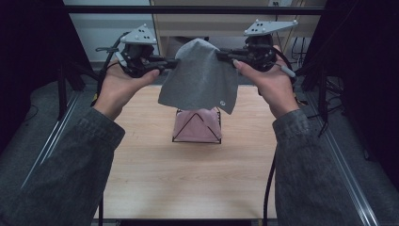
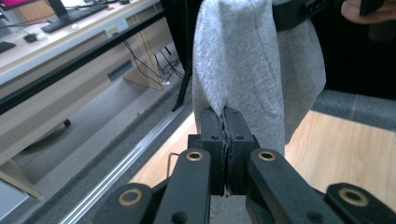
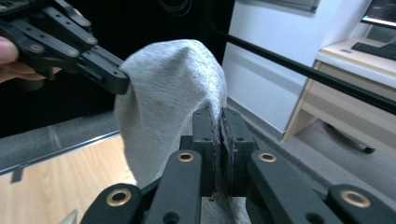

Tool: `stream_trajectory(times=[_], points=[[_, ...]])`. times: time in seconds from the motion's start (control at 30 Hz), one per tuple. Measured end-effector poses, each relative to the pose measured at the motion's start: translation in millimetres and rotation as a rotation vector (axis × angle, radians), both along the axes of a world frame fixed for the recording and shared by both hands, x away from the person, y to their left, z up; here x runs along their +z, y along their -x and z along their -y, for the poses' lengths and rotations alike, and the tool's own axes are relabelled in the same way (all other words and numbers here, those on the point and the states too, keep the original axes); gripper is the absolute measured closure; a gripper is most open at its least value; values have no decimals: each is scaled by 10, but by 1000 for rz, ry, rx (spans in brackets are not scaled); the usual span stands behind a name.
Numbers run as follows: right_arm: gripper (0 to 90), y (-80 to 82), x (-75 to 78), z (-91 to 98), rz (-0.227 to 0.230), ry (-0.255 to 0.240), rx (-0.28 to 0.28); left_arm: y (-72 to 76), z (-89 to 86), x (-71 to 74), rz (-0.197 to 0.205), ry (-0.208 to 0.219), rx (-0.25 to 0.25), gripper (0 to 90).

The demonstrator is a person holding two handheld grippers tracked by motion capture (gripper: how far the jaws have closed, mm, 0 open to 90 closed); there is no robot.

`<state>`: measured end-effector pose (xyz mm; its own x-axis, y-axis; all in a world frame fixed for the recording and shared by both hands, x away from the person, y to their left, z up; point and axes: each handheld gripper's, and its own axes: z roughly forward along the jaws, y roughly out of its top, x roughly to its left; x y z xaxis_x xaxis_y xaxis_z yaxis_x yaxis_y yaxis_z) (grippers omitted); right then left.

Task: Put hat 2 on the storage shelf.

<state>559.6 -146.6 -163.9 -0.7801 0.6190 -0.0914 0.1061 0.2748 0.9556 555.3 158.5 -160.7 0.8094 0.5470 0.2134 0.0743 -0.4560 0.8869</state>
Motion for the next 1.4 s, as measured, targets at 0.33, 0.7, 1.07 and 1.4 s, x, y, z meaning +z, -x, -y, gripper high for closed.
stream_trajectory(times=[0.33, 0.7, 1.07, 1.4], points=[[861, -295, -63, -1, -12, -18, -18, -172, 0, -9, 43, -3, 51, 884], [861, -601, -272, 1, -23, 43, -84, -385, 94, -175, 50, -21, 89, 885], [859, -691, -322, 1, -16, 57, -109, -512, 120, -277, 76, -22, 108, 884], [860, -773, -400, 3, -32, 70, -100, -624, 120, -366, 58, -32, 116, 885]])
